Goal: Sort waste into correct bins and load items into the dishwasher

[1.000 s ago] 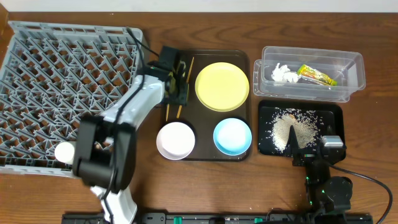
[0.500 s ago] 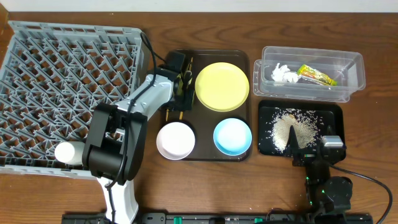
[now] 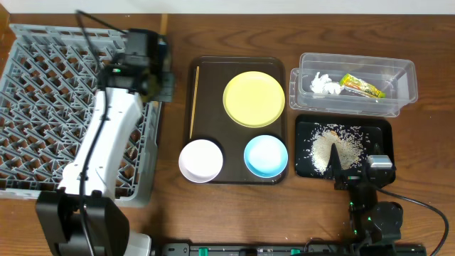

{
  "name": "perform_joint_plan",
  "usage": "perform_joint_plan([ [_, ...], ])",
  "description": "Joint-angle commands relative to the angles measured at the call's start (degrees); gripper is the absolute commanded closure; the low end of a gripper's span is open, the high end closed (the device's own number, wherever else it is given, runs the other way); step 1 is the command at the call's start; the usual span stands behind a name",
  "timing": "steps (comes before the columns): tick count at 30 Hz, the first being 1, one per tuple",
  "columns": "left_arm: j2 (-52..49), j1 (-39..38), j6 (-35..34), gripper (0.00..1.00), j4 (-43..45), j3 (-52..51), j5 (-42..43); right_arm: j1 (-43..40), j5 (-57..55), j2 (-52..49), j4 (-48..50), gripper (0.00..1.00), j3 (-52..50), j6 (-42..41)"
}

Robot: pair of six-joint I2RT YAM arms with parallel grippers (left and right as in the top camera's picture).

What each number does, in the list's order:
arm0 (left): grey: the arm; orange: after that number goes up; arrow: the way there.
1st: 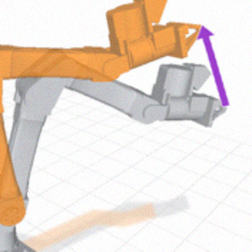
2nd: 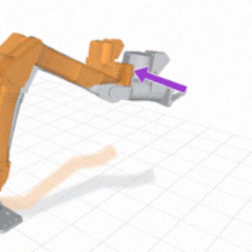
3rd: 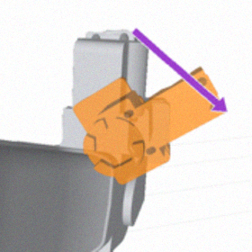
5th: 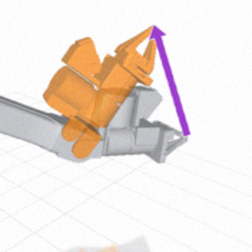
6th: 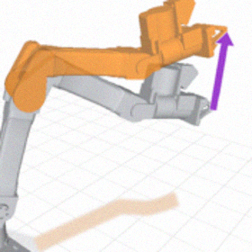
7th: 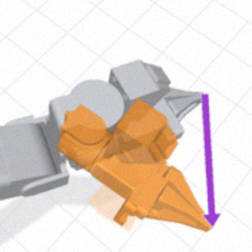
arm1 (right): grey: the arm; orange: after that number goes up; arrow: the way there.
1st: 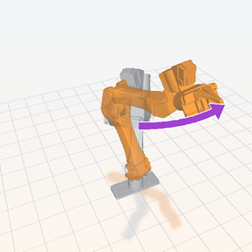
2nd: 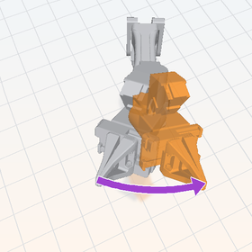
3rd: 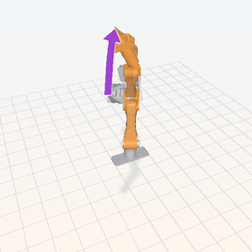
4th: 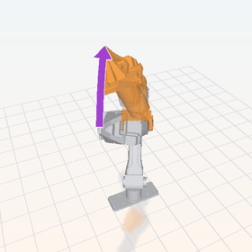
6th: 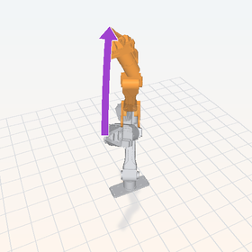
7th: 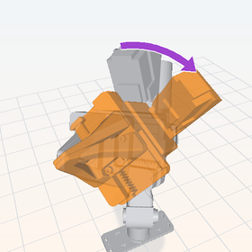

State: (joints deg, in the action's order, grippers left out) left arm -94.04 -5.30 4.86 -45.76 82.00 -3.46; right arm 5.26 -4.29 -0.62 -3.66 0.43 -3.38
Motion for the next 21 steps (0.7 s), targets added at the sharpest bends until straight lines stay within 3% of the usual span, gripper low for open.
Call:
perform_joint_plan([
  [1, -2.93, 3.85, 4.31, 0.94, -0.24, -1.73, -3.87, -0.28, 0.26, 0.28, -0.17, 0.01, -0.11, 0.24],
  [7, -6.56, 5.77, 8.2, 0.91, -0.68, -2.05, -3.63, -0.28, 0.26, 0.28, -0.17, 0.01, -0.11, 0.24],
  [8, -6.54, 5.44, 8.17, 0.76, -0.74, -2.05, -3.63, -0.28, 0.26, 0.28, -0.17, 0.01, -0.11, 0.24],
  [11, -5.16, 3.54, 7.82, 0.55, -1.57, -1.66, -3.41, -0.28, 0.26, 0.28, -0.17, 0.01, -0.11, 0.24],
  [12, -4.55, 2.84, 7.1, 0.43, -1.66, -1.49, -3.41, -0.28, 0.26, 0.28, -0.17, 0.01, -0.11, 0.24],
  [21, -2.36, -7.04, 2.43, 0.49, -0.81, -1.64, 7.3, -0.28, 0.26, 0.28, -0.17, 0.01, -0.11, 0.24],
])
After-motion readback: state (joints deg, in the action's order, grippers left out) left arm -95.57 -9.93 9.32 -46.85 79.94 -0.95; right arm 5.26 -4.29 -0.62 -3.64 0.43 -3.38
